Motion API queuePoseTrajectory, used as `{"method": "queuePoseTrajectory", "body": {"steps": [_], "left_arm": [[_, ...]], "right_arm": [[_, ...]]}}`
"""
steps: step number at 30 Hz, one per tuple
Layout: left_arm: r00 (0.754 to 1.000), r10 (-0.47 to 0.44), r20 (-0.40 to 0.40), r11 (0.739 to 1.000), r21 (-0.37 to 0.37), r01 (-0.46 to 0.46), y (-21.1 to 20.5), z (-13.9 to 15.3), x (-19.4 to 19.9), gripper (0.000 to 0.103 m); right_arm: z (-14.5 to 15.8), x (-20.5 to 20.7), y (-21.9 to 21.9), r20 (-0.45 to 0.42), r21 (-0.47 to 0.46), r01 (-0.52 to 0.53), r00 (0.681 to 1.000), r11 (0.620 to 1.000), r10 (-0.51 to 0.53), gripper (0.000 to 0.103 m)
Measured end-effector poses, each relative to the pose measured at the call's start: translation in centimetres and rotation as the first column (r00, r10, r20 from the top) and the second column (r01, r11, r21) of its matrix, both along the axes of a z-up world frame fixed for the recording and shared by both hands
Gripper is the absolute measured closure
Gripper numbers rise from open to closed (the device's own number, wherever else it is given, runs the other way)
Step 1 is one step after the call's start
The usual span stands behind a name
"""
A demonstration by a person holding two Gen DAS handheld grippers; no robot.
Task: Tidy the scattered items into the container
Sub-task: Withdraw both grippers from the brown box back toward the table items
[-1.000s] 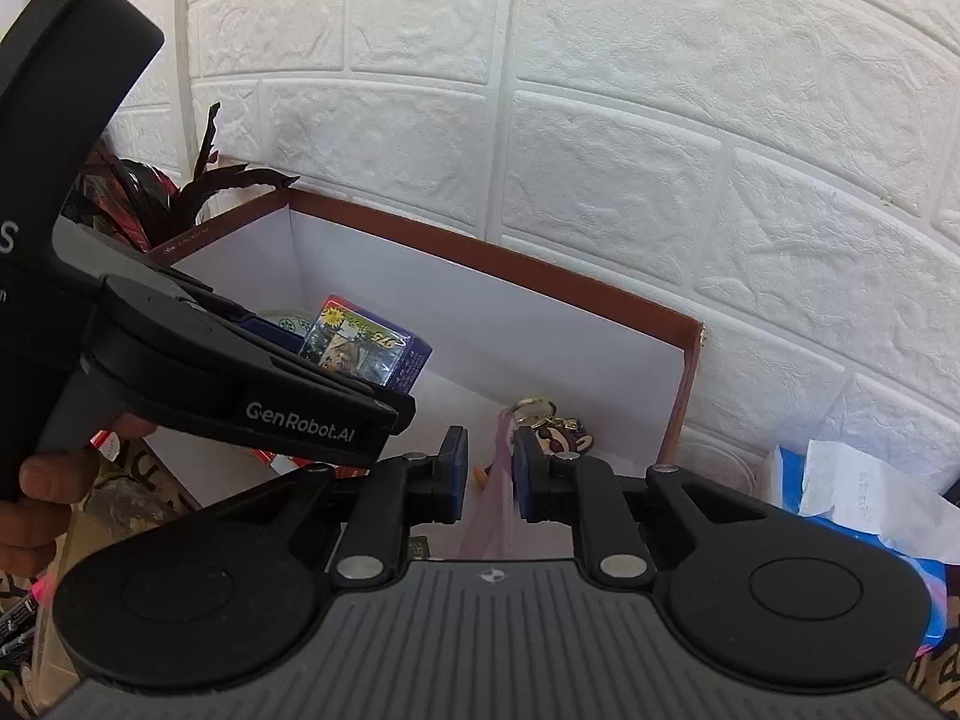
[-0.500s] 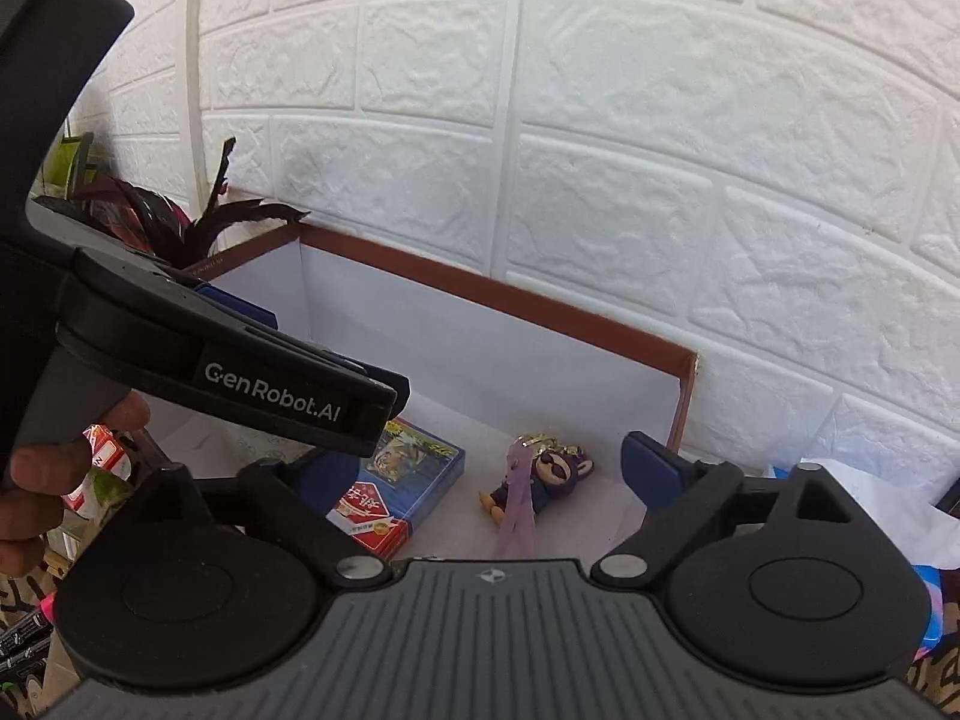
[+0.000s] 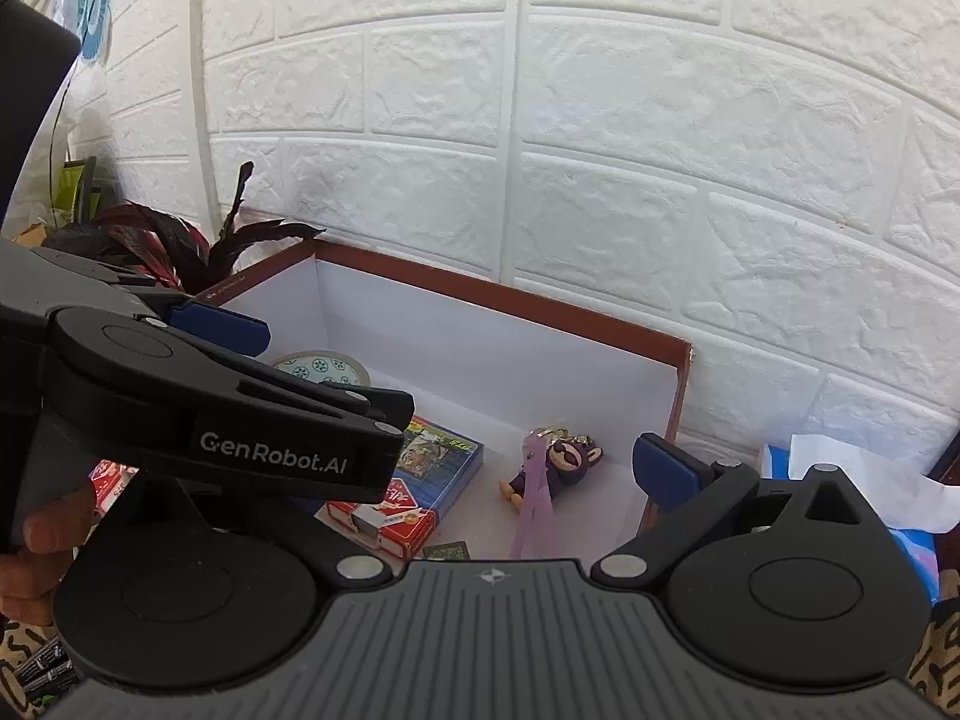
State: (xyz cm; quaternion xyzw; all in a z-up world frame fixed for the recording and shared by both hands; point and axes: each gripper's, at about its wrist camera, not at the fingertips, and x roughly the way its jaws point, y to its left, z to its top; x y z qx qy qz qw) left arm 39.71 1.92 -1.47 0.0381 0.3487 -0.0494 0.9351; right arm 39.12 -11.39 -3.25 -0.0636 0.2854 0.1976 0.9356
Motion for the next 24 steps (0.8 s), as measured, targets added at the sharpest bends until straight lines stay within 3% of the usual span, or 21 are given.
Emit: {"method": "queuePoseTrajectory", "body": {"steps": [13,24], "left_arm": [[0.996,0.024,0.086,1.000,-0.011,-0.023,0.0,1.7,-4.8,0.007],[0.984,0.050,0.169,0.998,-0.056,-0.041,-0.2,3.7,-10.3,0.003]], "right_arm": [[1.4,-3.8,-0.6,-0.024,0.065,-0.001,1.000,0.998,0.003,0.002],[3.5,-8.8,-1.4,0.014,0.100,-0.007,1.000,0.995,0.005,0.002]]}}
